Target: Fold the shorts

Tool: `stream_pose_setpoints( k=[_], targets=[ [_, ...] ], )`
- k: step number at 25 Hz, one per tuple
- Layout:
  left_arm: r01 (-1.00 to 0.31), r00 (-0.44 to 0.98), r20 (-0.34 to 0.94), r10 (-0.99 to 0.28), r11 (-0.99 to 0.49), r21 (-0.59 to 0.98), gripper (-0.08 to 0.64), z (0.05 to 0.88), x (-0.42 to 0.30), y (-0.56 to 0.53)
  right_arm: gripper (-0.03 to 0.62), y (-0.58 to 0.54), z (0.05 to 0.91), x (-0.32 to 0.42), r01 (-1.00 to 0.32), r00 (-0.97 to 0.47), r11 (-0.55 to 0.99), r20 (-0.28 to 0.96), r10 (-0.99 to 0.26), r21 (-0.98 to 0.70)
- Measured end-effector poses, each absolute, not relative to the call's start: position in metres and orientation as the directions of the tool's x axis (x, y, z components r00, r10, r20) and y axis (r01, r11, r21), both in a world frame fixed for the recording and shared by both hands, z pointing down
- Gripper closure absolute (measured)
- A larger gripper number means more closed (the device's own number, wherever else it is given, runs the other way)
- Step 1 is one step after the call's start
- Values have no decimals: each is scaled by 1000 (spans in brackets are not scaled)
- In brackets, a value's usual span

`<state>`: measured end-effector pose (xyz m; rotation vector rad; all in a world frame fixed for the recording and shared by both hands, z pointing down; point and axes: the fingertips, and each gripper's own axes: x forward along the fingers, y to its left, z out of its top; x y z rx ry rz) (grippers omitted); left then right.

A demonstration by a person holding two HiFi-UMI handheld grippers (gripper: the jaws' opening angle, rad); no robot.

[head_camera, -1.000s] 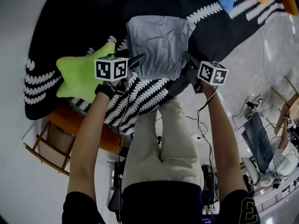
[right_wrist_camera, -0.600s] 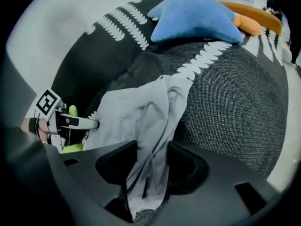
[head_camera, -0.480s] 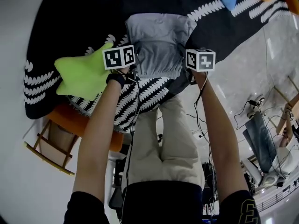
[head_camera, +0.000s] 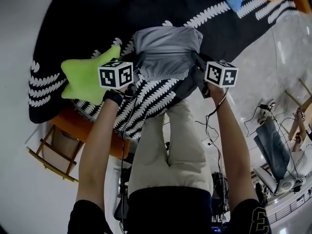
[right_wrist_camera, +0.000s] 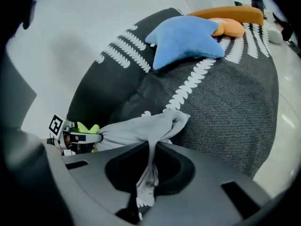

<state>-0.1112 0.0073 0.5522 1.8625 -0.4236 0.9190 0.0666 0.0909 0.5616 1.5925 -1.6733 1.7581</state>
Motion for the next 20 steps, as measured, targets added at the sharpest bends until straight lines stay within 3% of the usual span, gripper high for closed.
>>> stream_pose_setpoints(
  k=[5, 12, 20],
  targets=[
    [-611, 699, 709, 87, -441, 657, 526, 496, -120, 4, 548, 87, 514, 63, -706, -405, -314, 726, -556, -635],
    [-540, 758, 652, 13, -548, 639, 526, 449, -122, -31, 548, 53, 462, 59, -771, -368, -210, 690, -623, -602],
    [-521, 762, 644, -65, -653, 550, 525, 463, -71, -92, 548, -16, 476, 115, -814, -326, -154, 660, -677, -560]
  ],
)
